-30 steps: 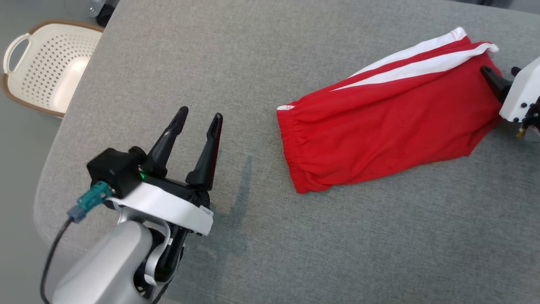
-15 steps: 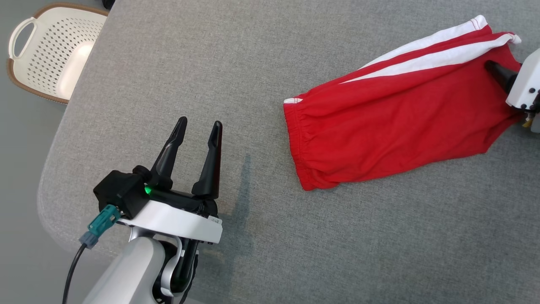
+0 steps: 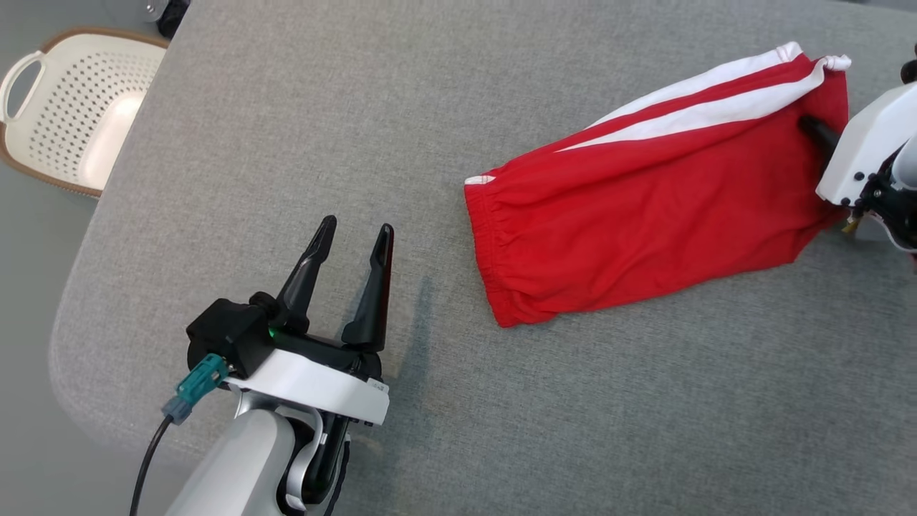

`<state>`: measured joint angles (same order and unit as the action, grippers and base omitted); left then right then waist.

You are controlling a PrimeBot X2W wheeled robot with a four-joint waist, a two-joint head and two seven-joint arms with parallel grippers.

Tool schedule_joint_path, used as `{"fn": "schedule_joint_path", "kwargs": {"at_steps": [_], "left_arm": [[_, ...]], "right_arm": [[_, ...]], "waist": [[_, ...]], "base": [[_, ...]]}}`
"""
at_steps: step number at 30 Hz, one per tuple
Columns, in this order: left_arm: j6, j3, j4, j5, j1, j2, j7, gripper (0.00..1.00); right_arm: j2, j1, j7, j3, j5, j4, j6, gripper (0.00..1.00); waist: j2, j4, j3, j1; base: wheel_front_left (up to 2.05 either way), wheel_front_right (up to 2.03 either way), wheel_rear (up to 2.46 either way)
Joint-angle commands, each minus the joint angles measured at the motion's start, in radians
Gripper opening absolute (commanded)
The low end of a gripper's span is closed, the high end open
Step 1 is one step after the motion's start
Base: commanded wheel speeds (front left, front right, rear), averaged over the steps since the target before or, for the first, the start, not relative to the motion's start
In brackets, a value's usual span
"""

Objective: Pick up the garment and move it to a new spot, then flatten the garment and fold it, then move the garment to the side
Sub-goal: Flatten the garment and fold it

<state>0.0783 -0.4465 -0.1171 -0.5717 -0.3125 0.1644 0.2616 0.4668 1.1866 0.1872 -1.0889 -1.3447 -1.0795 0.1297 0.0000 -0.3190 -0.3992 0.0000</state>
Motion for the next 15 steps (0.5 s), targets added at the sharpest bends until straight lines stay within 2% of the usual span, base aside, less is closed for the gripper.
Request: {"fn": "schedule_joint_path", "kwargs": {"at_steps": [1, 9, 15], "left_arm": [[-0.008, 0.006, -0.009, 0.010, 0.009, -0.001, 0.004, 1.00], [-0.022, -0.006, -0.055, 0.018, 0.022, 0.013, 0.001, 1.00], [-0.012, 0.011, -0.065, -0.007, 0.062, 0.026, -0.001, 1.00]], "right_arm": [[0.003, -0.026, -0.017, 0.007, -0.018, 0.009, 0.002, 0.00], [-0.004, -0.127, -0.096, 0.036, -0.085, 0.082, 0.002, 0.00], [-0.001, -0.225, -0.165, 0.041, -0.121, 0.139, 0.002, 0.00]], "waist": [[0.0000, 0.019, 0.020, 0.0000], [0.0000, 0.106, 0.099, 0.0000], [0.0000, 0.191, 0.164, 0.0000]], "base": [[0.00, 0.00, 0.00], [0.00, 0.00, 0.00], [0.00, 0.00, 0.00]]}}
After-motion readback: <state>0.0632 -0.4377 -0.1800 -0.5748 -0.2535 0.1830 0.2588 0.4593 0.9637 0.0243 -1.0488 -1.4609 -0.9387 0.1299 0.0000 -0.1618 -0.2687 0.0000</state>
